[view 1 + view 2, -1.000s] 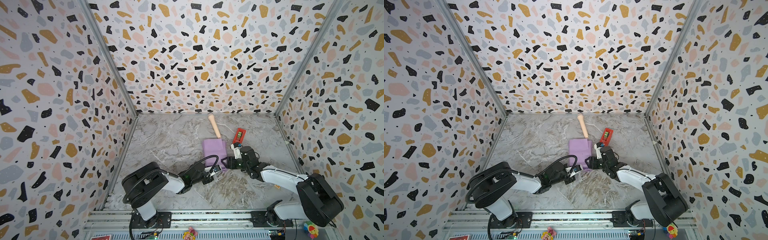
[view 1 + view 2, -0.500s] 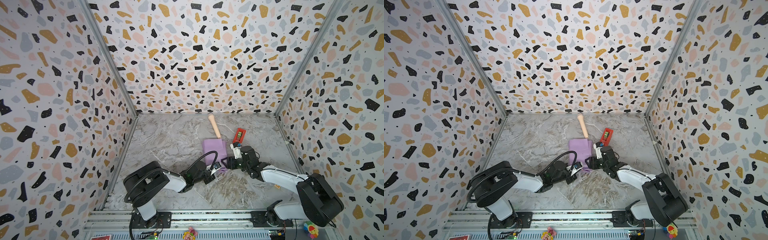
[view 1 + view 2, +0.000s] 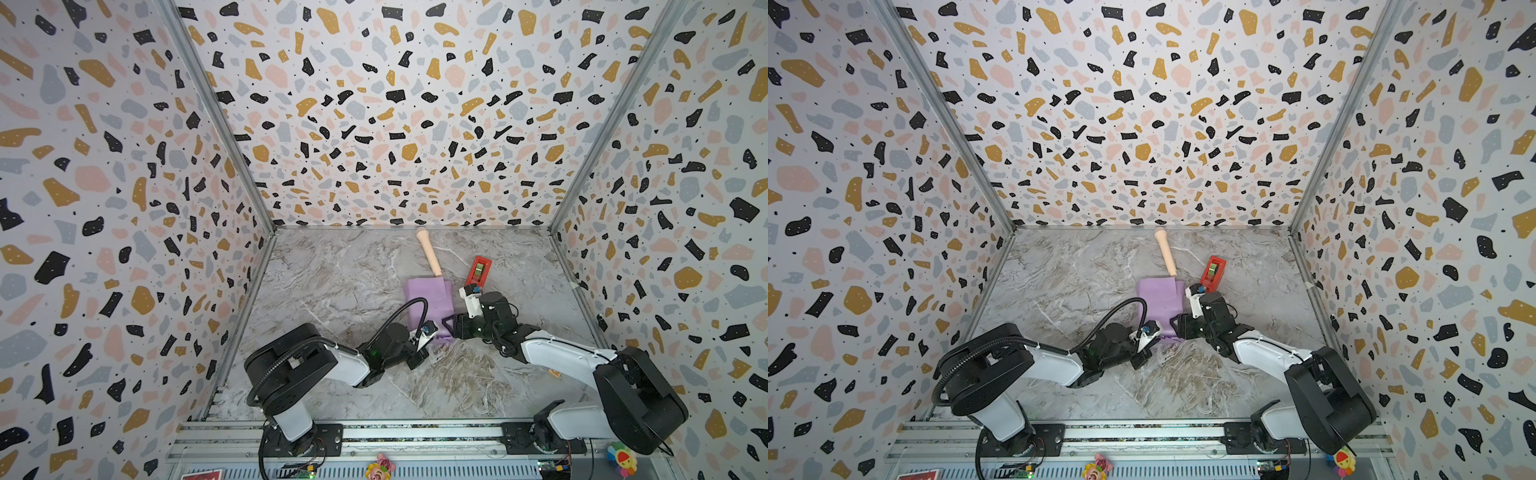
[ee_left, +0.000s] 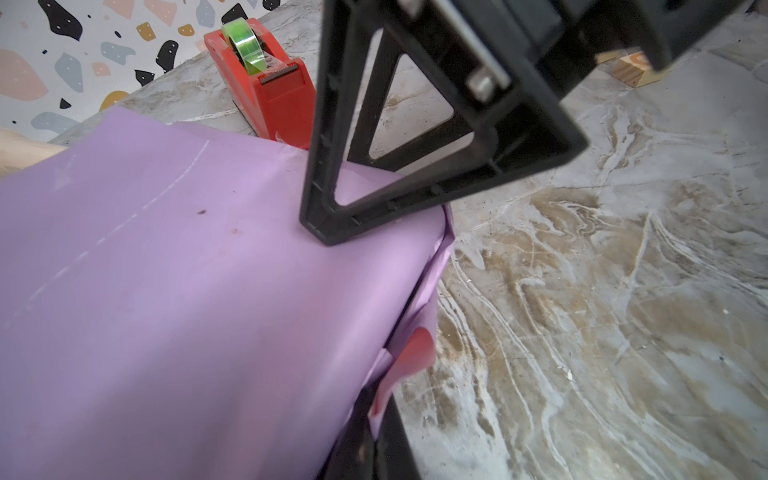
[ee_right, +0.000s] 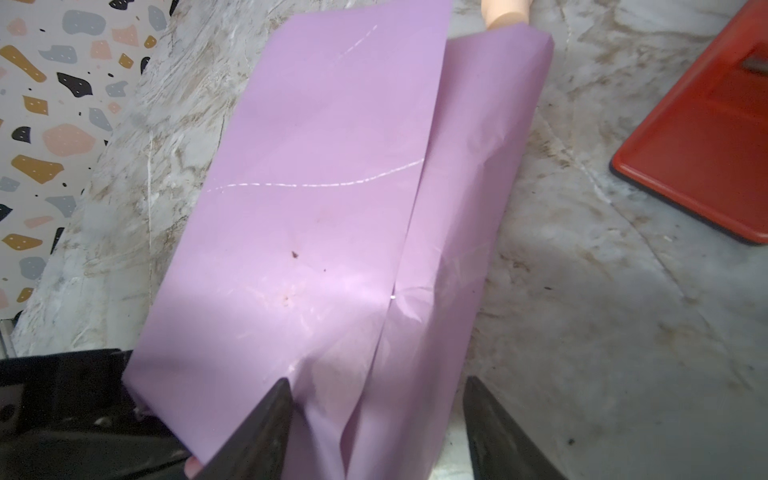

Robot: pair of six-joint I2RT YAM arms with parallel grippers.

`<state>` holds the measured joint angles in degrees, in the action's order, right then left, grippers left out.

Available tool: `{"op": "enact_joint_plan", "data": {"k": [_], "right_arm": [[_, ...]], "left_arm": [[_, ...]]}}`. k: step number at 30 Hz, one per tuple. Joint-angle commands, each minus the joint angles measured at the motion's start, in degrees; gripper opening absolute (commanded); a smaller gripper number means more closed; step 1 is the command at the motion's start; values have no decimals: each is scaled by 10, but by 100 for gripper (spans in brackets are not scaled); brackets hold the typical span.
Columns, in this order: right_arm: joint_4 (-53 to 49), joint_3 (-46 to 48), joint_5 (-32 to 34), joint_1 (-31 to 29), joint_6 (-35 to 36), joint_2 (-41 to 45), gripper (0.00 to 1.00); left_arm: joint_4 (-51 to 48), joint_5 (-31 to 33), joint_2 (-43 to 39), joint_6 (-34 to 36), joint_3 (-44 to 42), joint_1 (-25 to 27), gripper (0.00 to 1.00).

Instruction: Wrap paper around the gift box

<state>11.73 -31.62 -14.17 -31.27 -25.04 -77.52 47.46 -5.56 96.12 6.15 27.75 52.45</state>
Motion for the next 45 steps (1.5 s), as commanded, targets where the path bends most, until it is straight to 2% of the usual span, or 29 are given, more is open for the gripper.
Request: {"op": "enact_joint_plan", "data": {"k": [1,8,13,17,21,24,28,32,39,45], "right_arm": [[-104,22,7,-13,23,-4,65],[-119,-21,1,-15,50,28,69],[-122,-29,21,-23,67,87,75],[-112,-2,57,-47,82,135,85],[-89,42,80,-61,84,167,90],[-43,87,96,-74,89,177,94],[69,157,132,-112,107,174,93],[175,199,142,-125,120,137,90],[299,200,158,-127,152,15,82],[411,208,177,-132,174,-57,75]], "left_arm": [[58,-4,-17,-21,-9,-3,0],[51,-6,-18,-20,-5,-3,0],[52,-9,-21,-21,-16,-3,0],[57,-9,-22,-22,-21,-3,0],[62,-10,-20,-24,-23,-3,0],[62,-10,-19,-24,-23,-3,0],[59,-10,-20,-23,-22,-3,0],[54,-12,-22,-20,-22,-3,0],[52,-19,-20,-19,-21,-3,0],[43,-23,-18,-14,-18,-3,0]]}}
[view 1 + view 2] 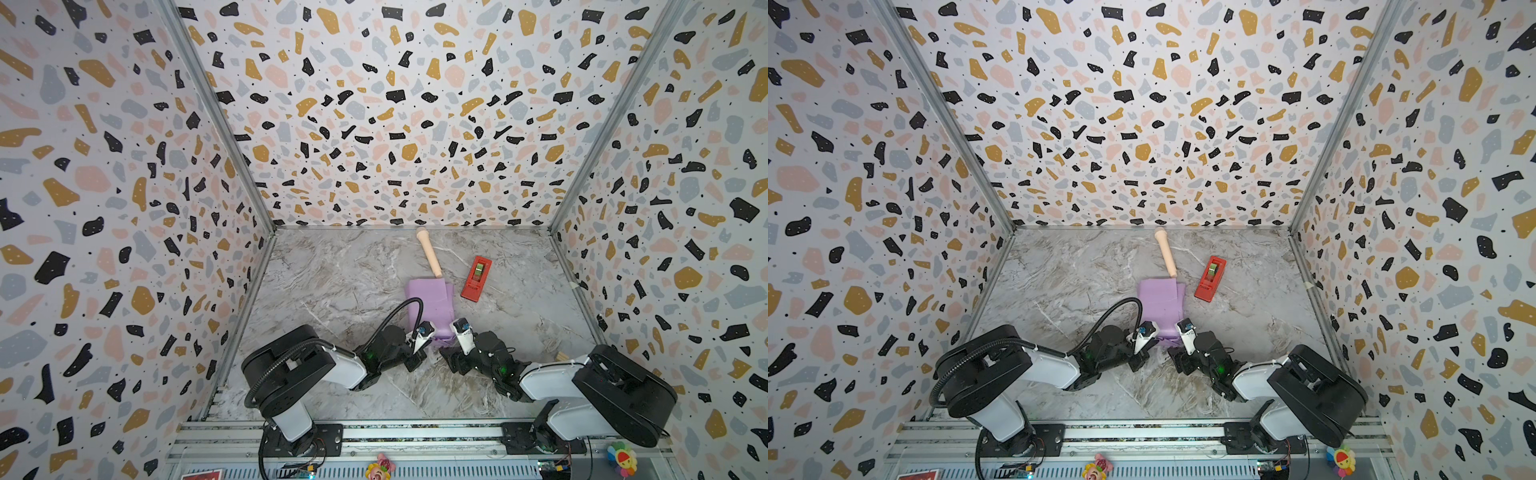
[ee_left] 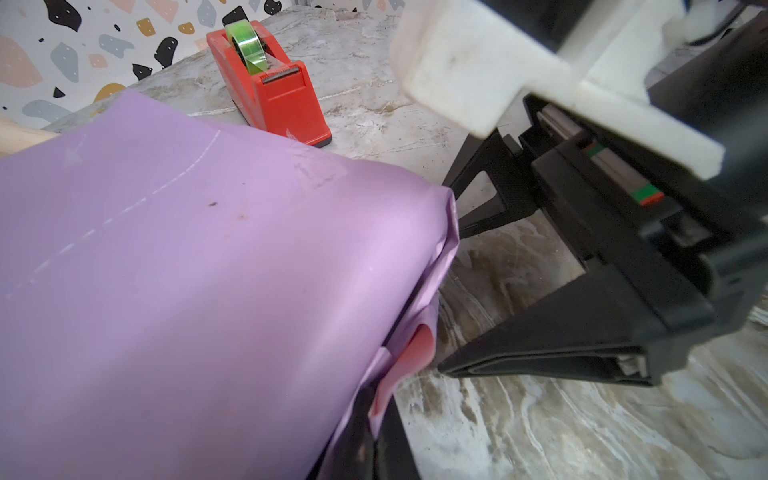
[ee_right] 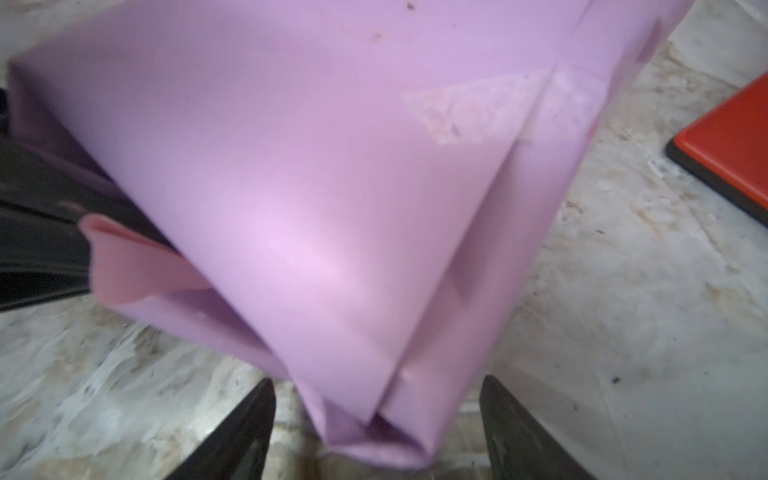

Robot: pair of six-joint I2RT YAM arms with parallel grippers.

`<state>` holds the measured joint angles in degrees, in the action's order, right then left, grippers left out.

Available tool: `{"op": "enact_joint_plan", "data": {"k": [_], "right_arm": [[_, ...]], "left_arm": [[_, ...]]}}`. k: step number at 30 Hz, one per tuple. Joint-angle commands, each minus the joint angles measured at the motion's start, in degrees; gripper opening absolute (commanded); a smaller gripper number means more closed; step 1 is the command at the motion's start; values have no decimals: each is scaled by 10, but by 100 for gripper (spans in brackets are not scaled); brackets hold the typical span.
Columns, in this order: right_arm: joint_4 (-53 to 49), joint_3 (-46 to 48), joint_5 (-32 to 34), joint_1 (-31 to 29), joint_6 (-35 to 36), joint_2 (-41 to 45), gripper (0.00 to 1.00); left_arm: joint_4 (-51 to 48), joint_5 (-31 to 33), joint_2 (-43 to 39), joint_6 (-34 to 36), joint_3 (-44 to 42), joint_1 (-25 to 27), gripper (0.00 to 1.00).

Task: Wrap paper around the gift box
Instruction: 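Pinch the loose end paper with the right gripper while the left holds the box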

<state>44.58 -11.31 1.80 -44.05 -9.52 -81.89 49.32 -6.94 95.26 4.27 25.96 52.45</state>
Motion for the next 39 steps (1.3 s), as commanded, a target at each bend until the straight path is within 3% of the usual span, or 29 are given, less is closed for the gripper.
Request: {"op": "enact_joint_plan", "data": {"k": [1,14,21,29,34,39], "right_arm": [[100,4,23,-5,23,-27,74],[222,19,42,-5,13,-105,63],[231,21,44,-5,4,-107,60],[236,20,43,-5,-9,-115,57],[237,19,43,-5,-13,-118,56],[240,18,42,-3,-18,-122,55]], "left_arm": [[24,-10,-9,5,0,-3,0],[-3,-18,-10,6,15,-3,1],[-21,-22,-24,-3,18,-3,17],[-67,-16,-80,4,11,-3,29],[-92,2,-141,46,-9,-3,41],[-54,52,-194,124,-50,-3,62]]}}
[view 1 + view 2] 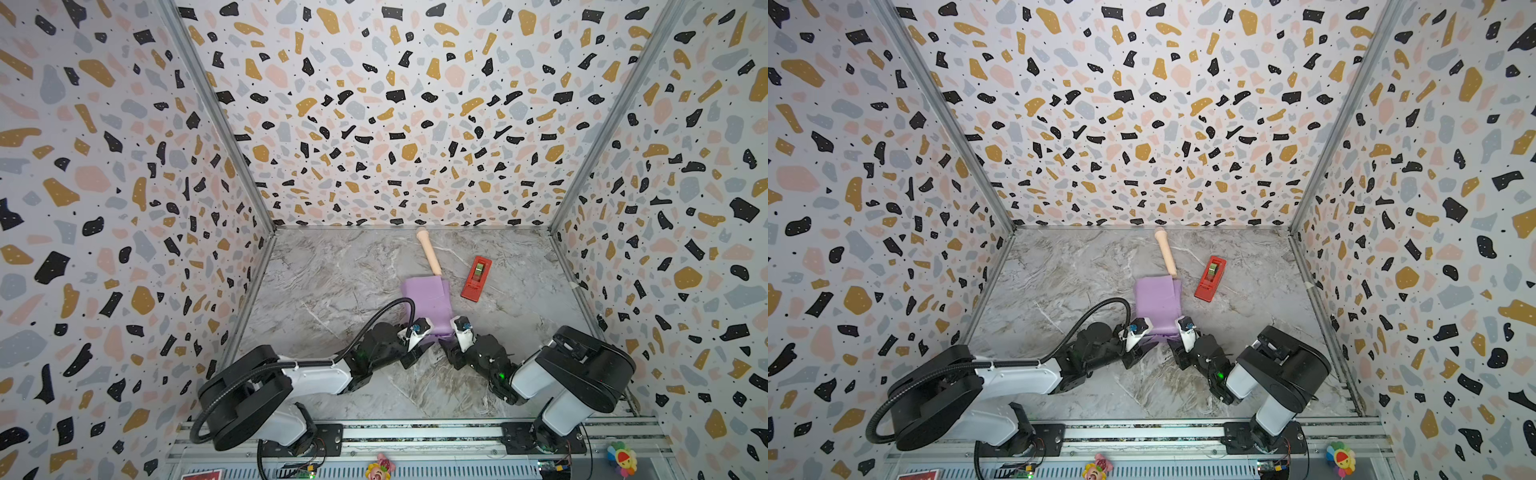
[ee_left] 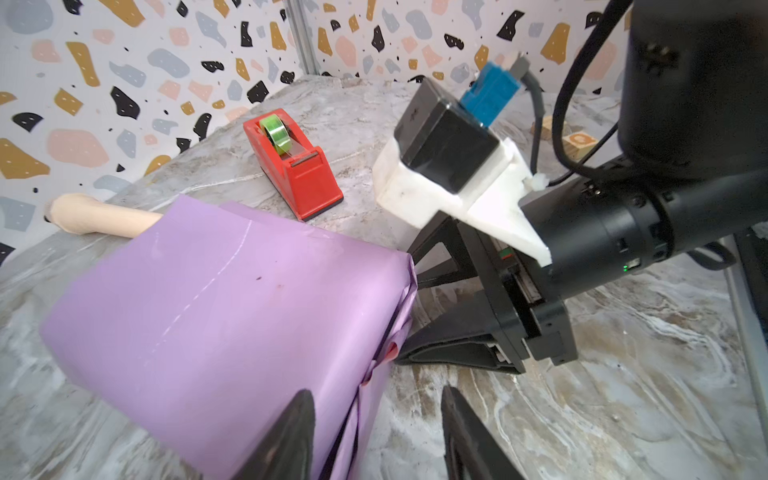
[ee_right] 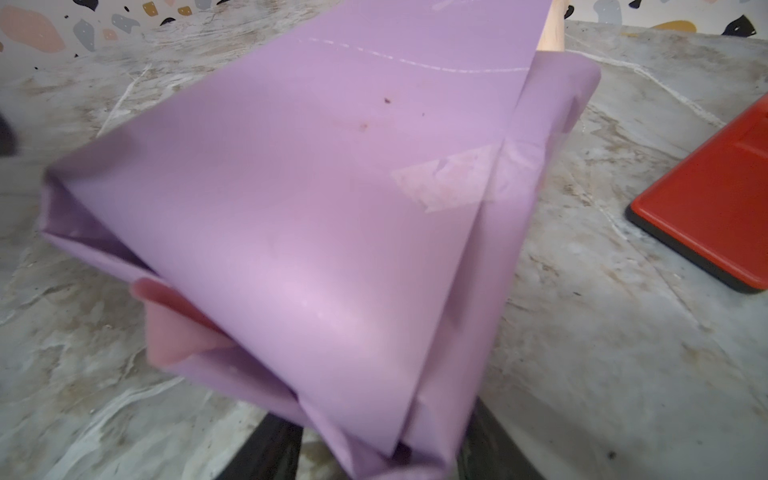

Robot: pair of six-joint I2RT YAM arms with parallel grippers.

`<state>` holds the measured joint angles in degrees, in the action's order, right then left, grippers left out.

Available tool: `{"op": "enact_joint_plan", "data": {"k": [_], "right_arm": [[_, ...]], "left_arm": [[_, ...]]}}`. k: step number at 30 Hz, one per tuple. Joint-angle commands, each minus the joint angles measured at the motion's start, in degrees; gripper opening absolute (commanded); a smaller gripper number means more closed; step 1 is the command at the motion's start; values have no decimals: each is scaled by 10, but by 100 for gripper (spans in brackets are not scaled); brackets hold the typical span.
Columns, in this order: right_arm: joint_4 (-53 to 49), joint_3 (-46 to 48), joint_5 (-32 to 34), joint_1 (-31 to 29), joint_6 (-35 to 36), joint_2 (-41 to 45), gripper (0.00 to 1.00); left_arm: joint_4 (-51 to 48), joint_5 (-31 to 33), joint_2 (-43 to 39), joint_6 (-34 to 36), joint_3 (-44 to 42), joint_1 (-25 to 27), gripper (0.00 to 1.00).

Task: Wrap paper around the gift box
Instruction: 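Pinch the loose end paper with the right gripper while the left holds the box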

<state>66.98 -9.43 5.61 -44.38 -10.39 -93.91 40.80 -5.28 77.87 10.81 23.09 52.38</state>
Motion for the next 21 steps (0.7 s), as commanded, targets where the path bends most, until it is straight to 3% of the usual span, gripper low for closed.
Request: {"op": "enact_joint_plan", "data": {"k": [1,3,7,8,9,21], "right_arm": [[16,-1,3,0,-10,-1,55],[17,-1,2,1,-10,-1,54],[17,-4,-2,3,-10,-6,54],[17,-4,-2,2,-11,-5,53],[17,-4,-4,3,-11,-5,53],[11,-8,-14,6,-17,-3,50]], "left_arm": [[36,41,-25,72,-24,-3,67],[34,53,-24,107,-19,-3,75],[29,71,-5,159,-1,-2,81],[28,72,0,174,3,-2,89],[22,71,5,193,8,-2,90],[-23,62,93,343,64,-11,93]]}}
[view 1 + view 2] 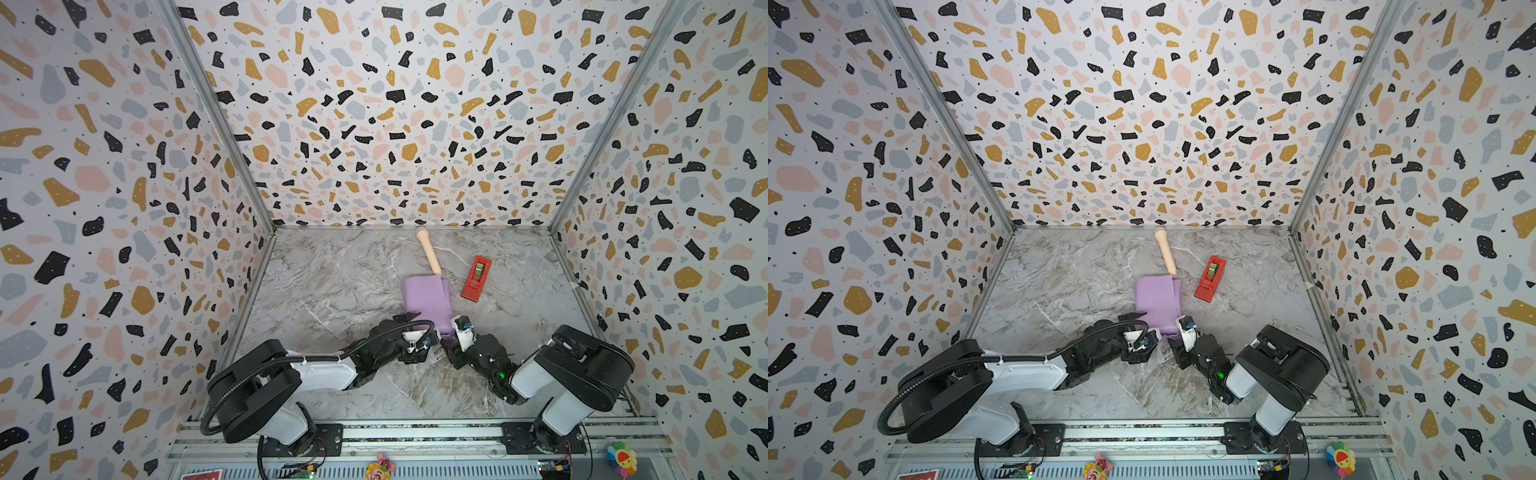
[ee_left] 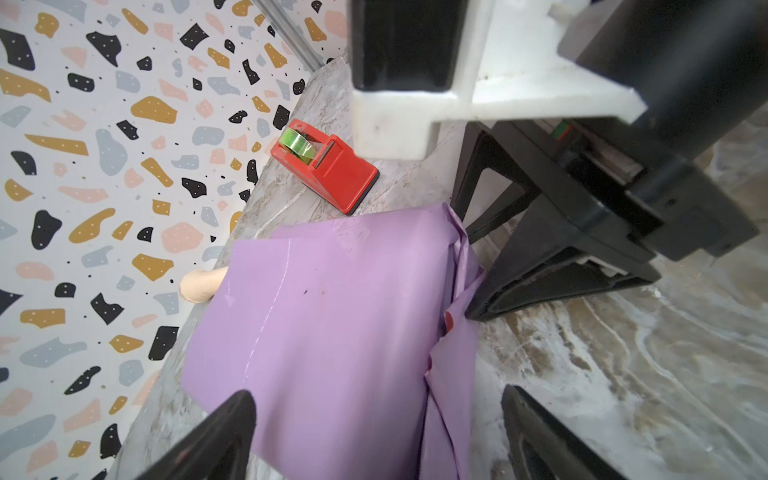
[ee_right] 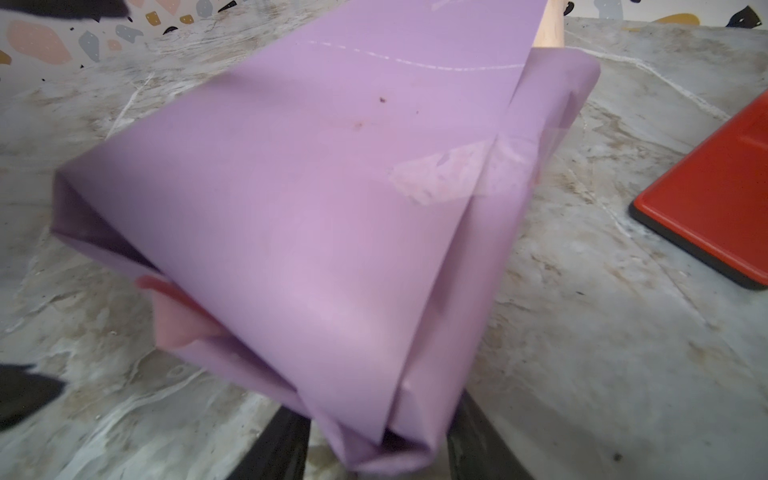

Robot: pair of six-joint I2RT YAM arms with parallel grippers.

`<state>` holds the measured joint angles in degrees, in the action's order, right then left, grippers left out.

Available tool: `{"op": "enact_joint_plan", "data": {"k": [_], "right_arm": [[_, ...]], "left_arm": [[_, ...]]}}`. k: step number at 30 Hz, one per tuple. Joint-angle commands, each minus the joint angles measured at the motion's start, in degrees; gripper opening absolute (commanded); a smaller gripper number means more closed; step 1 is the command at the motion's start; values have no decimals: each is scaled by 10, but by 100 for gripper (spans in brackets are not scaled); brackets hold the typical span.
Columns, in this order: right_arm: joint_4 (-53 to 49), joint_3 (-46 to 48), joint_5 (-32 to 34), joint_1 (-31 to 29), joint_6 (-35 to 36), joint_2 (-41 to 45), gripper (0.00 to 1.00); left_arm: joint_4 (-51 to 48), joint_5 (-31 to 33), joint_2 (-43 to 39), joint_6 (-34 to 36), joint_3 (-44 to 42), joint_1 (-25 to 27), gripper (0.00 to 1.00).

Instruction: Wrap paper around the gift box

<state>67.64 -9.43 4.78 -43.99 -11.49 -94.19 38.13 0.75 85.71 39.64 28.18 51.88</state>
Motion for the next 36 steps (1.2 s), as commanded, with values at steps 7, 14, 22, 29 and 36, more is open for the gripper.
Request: {"op": "enact_joint_plan", "data": {"k": [7,14,22,29,36], "right_arm": [[1,-10,-7,5,-7,0,49],[-2,-11,-9,7,-7,3,48],[-5,-16,-13,9,-7,1,49],[-4,-24,-4,9,-15,-10,64],[2,-37,11,9,-42,-18,75]], "left_arm": [[22,-8,49,87,21,-25,93],[39,-20,83,92,29,-41,89],[47,-26,102,83,30,-52,79],[47,-28,109,78,29,-61,70],[43,-30,113,83,27,-65,64]]}}
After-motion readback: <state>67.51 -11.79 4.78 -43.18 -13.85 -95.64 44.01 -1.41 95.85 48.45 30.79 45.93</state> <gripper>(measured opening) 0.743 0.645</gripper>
